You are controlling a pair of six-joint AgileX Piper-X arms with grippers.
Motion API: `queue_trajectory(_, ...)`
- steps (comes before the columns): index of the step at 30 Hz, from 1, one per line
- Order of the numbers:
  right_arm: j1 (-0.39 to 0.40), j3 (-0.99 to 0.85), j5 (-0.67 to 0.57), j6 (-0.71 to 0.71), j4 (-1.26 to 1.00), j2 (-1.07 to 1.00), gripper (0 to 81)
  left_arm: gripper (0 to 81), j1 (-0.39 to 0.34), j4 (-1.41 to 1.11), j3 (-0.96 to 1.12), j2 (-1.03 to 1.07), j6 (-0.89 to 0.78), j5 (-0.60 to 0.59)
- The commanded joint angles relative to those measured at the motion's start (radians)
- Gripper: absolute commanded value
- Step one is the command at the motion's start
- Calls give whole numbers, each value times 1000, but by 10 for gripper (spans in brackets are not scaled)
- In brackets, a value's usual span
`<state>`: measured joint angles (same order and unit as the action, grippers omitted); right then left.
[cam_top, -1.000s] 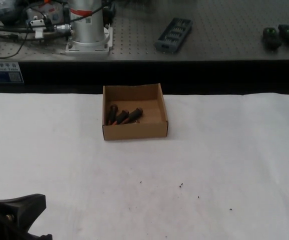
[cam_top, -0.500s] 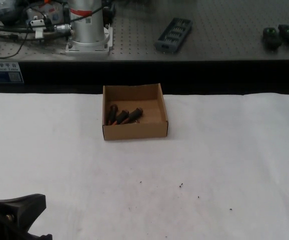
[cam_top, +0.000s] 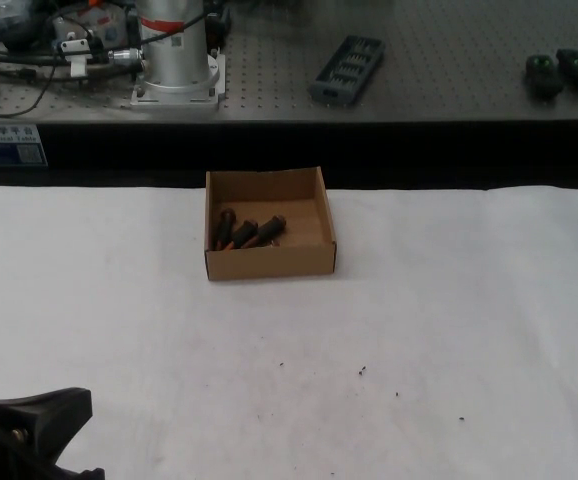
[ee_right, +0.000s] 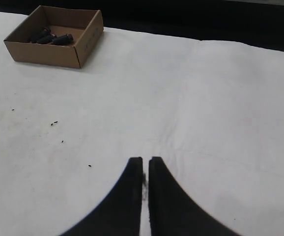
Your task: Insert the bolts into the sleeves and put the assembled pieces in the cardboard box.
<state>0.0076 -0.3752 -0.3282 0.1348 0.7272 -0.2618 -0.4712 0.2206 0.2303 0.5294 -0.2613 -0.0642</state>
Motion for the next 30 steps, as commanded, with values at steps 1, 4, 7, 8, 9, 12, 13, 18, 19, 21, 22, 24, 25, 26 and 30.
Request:
queue_trajectory(1, -6, -10, -3, 9, -15, 7, 43, 6, -5, -6, 3, -8, -9, 8)
queue_trajectory(4, -6, -10, -3, 9, -15, 7, 43, 6, -5, -6, 3, -8, -9, 8)
queue_trajectory(7, -6, -10, -3, 9, -15, 7, 43, 6, -5, -6, 3, -8, -9, 8)
queue_trajectory(8, -6, -10, -3, 9, -15, 7, 43, 6, -5, -6, 3, -12, -9, 8)
queue_trajectory(9, -6, -10, -3, 9, -15, 7, 43, 6, -5, -6, 3, -13, -9, 8)
queue_trajectory(12, -6, -10, -3, 9, -15, 7, 43, 6, -5, -6, 3, -13, -9, 8)
queue_trajectory(13, -6, -10, -3, 9, -15, 7, 43, 6, -5, -6, 3, -13, -9, 8)
queue_trajectory(18, -6, -10, -3, 9, -15, 7, 43, 6, 3, -6, 3, -12, -9, 8)
queue_trajectory(19, -6, -10, -3, 9, -15, 7, 43, 6, 11, -6, 3, -12, -9, 8)
queue_trajectory(21, -6, -10, -3, 9, -15, 7, 43, 6, 32, -6, 3, -12, -9, 8)
queue_trajectory(22, -6, -10, -3, 9, -15, 7, 43, 6, 47, -6, 3, -12, -9, 8)
queue_trajectory(24, -6, -10, -3, 9, -15, 7, 43, 6, 79, -6, 3, -12, -9, 8)
queue_trajectory(25, -6, -10, -3, 9, -15, 7, 43, 6, 92, -6, 3, -12, -9, 8)
queue_trajectory(26, -6, -10, -3, 9, -15, 7, 43, 6, 107, -6, 3, -15, -9, 8)
queue_trajectory(30, -6, -10, -3, 9, -15, 7, 43, 6, 160, -6, -1, -42, -9, 8)
